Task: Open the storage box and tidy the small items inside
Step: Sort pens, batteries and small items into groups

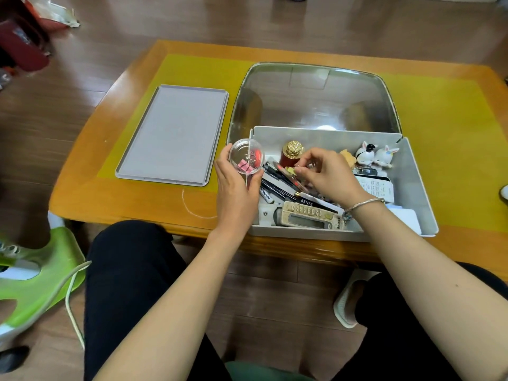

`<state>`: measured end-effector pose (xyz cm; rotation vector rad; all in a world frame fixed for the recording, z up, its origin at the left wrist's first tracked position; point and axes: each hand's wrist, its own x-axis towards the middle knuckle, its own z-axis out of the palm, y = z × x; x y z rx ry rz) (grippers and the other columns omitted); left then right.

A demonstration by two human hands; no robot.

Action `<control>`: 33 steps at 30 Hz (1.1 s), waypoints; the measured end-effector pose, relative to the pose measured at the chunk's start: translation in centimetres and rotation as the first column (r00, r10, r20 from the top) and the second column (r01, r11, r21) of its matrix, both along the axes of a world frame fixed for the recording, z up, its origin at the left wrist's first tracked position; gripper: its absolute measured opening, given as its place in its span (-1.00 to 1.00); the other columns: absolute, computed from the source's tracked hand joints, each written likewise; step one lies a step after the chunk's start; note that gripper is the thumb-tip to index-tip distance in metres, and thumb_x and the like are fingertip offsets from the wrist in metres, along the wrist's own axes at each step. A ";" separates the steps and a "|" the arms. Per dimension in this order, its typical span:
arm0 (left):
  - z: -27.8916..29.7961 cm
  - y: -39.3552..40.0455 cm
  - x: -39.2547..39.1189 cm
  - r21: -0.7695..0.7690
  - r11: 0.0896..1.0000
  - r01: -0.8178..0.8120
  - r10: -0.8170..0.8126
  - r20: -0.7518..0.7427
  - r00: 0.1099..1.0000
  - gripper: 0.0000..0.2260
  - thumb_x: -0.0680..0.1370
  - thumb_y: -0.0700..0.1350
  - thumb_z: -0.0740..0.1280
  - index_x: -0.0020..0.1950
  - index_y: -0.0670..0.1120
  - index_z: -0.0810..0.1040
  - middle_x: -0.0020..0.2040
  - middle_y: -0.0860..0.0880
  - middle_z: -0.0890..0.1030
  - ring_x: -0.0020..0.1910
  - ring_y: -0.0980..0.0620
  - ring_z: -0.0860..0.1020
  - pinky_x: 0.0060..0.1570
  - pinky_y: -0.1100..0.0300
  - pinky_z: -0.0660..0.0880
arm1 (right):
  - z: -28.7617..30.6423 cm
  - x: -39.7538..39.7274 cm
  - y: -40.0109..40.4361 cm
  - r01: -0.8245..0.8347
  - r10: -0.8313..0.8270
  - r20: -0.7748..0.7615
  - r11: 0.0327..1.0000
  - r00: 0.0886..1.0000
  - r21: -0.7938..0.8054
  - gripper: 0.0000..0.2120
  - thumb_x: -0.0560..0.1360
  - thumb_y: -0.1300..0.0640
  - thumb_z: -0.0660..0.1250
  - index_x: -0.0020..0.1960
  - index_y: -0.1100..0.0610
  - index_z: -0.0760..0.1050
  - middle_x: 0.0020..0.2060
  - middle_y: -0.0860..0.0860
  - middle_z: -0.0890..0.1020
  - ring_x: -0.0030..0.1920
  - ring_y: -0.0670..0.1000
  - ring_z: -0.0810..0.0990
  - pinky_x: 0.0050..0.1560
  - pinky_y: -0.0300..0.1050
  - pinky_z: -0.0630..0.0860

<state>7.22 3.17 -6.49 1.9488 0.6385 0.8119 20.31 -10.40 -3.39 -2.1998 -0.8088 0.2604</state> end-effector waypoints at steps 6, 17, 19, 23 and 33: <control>0.2 0.0 0.0 0.003 1.000 -0.007 0.007 -0.019 1.000 -0.34 0.50 -0.14 0.42 0.46 -0.06 0.09 0.40 -0.08 0.26 0.31 0.12 0.33 0.05 0.41 0.48 | 1.2 0.4 -1.0 0.102 -0.099 -0.043 0.992 0.994 0.071 -0.83 0.40 0.24 0.43 -0.29 0.08 0.48 -0.16 -0.05 0.66 -0.48 -0.13 0.48 -0.17 -0.09 0.58; 0.6 -0.2 -0.1 0.008 1.000 0.006 -0.005 -0.058 0.998 -0.34 0.49 -0.17 0.43 0.46 -0.09 0.12 0.40 -0.09 0.27 0.37 0.02 0.32 0.19 0.09 0.52 | 1.1 1.8 -2.3 0.017 -0.018 -0.003 0.982 1.000 -0.189 -0.88 0.48 0.24 0.35 0.01 0.19 0.58 -0.33 0.04 0.57 -0.32 -0.06 0.49 -0.14 -0.19 0.41; 0.7 -0.3 -0.1 0.015 1.000 0.005 -0.004 -0.068 0.998 -0.34 0.48 -0.18 0.44 0.46 -0.09 0.13 0.40 -0.10 0.28 0.38 0.01 0.30 0.21 0.06 0.50 | 0.6 1.8 -2.2 -0.007 0.013 0.017 0.957 1.000 -0.289 -0.91 0.47 0.19 0.40 -0.06 0.18 0.62 -0.39 -0.01 0.55 -0.35 -0.11 0.45 -0.19 -0.23 0.36; 1.1 -0.4 -0.2 0.070 0.997 -0.006 0.012 -0.093 0.996 -0.35 0.47 -0.14 0.45 0.45 -0.09 0.18 0.39 -0.08 0.32 0.37 0.01 0.27 0.28 -0.01 0.43 | -0.4 1.5 -1.8 0.082 -0.064 0.060 0.923 0.996 -0.376 -0.90 0.40 0.17 0.47 -0.21 0.20 0.65 -0.42 -0.06 0.56 -0.32 -0.14 0.44 -0.19 -0.23 0.34; 0.9 -0.3 0.0 0.340 0.940 0.035 0.055 -0.253 0.966 -0.35 0.43 0.22 0.40 0.41 -0.06 0.34 0.27 -0.03 0.49 0.27 -0.02 0.32 0.20 0.08 0.24 | 0.3 0.6 -2.2 0.098 -0.096 0.018 0.980 0.995 -0.172 -0.92 0.46 0.17 0.41 -0.14 0.17 0.66 -0.48 -0.12 0.52 -0.40 -0.18 0.42 -0.32 -0.44 0.37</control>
